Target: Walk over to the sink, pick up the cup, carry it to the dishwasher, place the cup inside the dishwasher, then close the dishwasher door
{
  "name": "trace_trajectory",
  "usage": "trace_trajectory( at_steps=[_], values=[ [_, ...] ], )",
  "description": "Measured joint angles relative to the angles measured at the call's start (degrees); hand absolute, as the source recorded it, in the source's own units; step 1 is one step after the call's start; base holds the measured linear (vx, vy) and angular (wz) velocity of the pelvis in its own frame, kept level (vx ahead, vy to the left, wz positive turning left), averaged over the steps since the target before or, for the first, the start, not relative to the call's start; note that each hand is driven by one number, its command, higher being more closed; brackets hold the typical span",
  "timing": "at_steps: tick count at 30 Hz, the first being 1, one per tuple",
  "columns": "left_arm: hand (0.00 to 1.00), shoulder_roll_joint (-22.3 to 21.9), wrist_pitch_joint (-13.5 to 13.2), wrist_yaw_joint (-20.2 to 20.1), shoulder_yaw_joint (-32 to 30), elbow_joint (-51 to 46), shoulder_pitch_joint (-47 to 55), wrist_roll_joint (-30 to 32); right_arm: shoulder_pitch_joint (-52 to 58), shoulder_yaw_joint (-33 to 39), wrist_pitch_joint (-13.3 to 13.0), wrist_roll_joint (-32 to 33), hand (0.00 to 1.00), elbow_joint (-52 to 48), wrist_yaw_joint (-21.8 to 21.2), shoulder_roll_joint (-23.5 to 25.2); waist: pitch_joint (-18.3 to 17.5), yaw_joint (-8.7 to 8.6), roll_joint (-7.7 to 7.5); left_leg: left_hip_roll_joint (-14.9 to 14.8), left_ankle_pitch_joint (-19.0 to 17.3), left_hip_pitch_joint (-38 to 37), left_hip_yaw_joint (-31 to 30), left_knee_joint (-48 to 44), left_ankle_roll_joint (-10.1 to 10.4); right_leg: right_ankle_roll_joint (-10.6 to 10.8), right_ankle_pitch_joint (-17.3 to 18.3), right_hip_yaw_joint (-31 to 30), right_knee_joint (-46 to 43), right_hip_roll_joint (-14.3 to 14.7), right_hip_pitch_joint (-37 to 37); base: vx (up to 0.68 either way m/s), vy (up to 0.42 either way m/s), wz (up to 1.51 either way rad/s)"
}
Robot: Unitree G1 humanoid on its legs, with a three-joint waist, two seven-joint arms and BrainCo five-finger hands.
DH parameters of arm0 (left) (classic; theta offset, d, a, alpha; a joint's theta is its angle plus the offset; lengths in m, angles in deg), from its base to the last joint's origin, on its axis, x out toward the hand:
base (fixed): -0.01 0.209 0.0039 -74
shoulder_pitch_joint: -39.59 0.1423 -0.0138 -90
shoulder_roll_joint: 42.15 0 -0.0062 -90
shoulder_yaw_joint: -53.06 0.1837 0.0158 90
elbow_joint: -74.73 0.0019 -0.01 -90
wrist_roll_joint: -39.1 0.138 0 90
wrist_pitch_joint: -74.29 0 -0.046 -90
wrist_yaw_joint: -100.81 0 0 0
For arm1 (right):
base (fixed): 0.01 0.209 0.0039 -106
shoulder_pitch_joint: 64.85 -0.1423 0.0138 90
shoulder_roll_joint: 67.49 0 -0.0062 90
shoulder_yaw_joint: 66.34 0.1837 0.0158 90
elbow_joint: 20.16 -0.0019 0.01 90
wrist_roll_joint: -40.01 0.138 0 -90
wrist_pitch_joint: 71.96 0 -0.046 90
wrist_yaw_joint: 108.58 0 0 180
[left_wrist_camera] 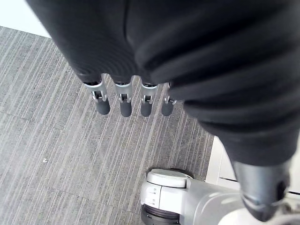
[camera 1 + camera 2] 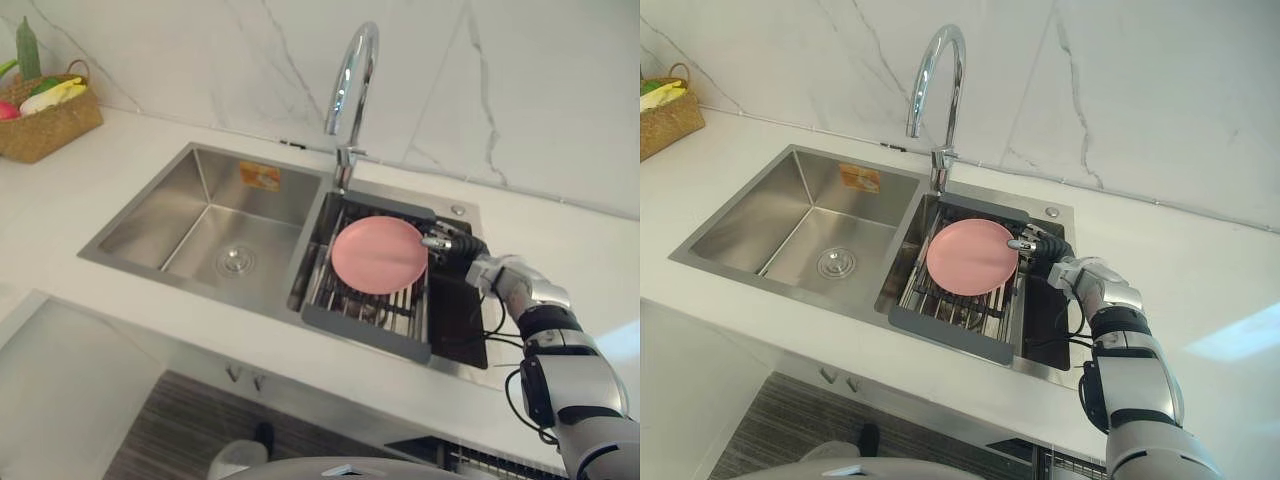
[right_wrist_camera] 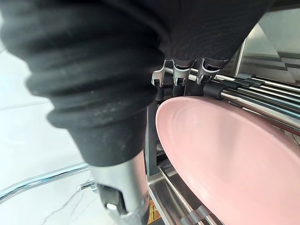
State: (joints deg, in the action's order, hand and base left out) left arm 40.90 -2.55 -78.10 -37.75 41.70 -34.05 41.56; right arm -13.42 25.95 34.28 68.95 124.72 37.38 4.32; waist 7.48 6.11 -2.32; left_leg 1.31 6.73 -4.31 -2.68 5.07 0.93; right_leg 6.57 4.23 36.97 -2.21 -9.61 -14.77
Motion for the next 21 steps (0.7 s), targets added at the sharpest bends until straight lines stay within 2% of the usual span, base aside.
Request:
trace_trajectory(
  at_steps=[2,9,17,21],
  values=[
    [0.00,0.0,0.0,0.0,0.1,0.0,0.0,0.0,0.0,0.0,0.8,0.4,0.00,0.0,0.5,0.1,-0.2,0.05,-0.04,-0.1,0.1,0.0,0.0,0.0,0.1,0.1,0.1,0.0,-0.3,0.0,0.1,0.00,0.000,0.00],
    [0.00,0.2,-0.1,0.1,0.9,0.5,0.1,0.0,-1.4,0.1,6.4,1.5,0.00,0.0,2.8,0.1,-0.4,0.21,-0.05,-0.6,0.2,-0.2,-0.1,0.0,0.5,-0.4,0.8,0.1,-1.1,0.2,0.2,-0.03,-0.015,0.00],
    [0.00,0.4,-0.6,0.1,1.0,1.1,0.1,0.0,-2.8,0.0,12.0,6.2,0.00,0.2,6.1,0.2,-0.7,0.37,-0.18,-1.6,0.7,0.3,-0.5,0.0,1.4,-0.8,1.1,1.2,-1.3,1.1,0.8,-0.03,-0.025,0.02],
    [0.00,0.4,-0.7,0.1,1.0,1.1,0.1,0.0,-2.9,0.0,13.4,7.2,0.00,0.2,6.4,0.1,-0.8,1.08,-0.13,-2.2,0.7,0.3,-0.5,0.0,1.6,-1.1,1.3,1.3,-1.3,1.8,0.8,-0.03,-0.037,0.00]
  ],
)
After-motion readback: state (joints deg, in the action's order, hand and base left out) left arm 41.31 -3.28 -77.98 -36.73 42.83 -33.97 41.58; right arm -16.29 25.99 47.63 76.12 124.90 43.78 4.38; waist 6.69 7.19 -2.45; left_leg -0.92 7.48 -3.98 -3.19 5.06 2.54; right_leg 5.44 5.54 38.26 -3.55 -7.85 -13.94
